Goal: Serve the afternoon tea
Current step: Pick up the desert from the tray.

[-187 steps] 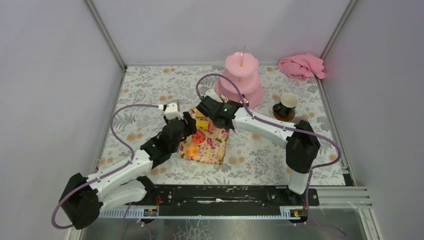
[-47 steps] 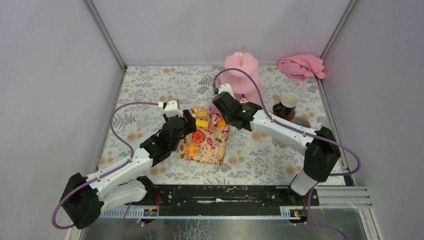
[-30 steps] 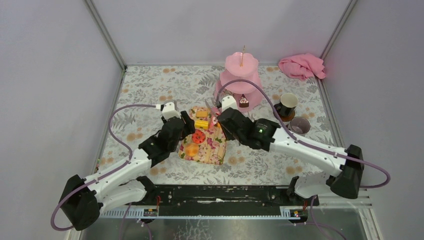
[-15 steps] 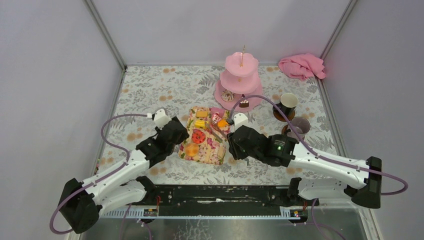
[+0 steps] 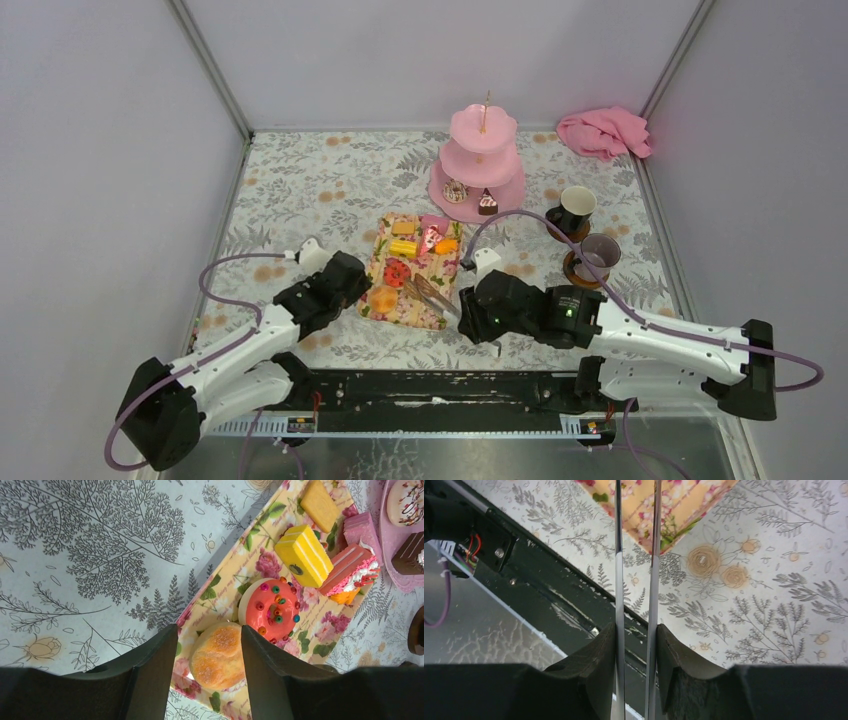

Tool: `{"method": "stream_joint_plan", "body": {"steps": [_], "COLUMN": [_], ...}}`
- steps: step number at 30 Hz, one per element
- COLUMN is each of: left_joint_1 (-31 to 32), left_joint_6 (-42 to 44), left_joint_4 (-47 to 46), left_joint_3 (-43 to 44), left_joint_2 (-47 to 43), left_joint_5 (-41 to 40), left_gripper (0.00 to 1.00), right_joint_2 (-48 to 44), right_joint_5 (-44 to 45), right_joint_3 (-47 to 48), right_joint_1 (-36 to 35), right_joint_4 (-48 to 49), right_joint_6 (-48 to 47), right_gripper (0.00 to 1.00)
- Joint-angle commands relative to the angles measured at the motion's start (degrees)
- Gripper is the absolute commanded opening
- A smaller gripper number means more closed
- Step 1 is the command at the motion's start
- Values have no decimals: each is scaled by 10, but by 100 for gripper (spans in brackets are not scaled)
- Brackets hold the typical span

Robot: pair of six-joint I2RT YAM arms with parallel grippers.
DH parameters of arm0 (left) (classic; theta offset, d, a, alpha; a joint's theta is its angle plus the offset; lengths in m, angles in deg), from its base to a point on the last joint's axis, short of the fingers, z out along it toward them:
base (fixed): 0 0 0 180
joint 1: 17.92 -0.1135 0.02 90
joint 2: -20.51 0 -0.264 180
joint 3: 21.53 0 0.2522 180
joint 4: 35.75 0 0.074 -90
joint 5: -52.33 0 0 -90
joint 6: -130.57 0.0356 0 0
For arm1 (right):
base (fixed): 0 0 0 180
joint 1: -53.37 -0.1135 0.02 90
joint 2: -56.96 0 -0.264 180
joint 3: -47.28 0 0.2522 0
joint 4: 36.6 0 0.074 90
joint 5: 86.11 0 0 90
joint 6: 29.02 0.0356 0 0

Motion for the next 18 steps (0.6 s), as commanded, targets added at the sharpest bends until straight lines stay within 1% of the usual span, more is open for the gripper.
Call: {"method": "stream_joint_plan", "body": {"steps": [1, 12, 18], "left_joint_1": [-8, -7, -7], "left_joint_6": [-40, -56, -62], "left_joint_4": [-18, -29, -38], "left_joint_3": [-13, -19, -24], "left_joint_2": [-7, 20, 32], "left_joint_5": [18, 32, 33], "left_gripper": [57, 56, 56], "right_joint_2": [-18, 0, 15], "right_joint_5": [-21, -15, -5], "right_joint_3": [-2, -5, -2], "right_joint_1": [-20, -72, -78], "right_joint_4": [39, 37, 36], "right_joint_6": [26, 31, 25], "right_gripper": [36, 37, 38]}}
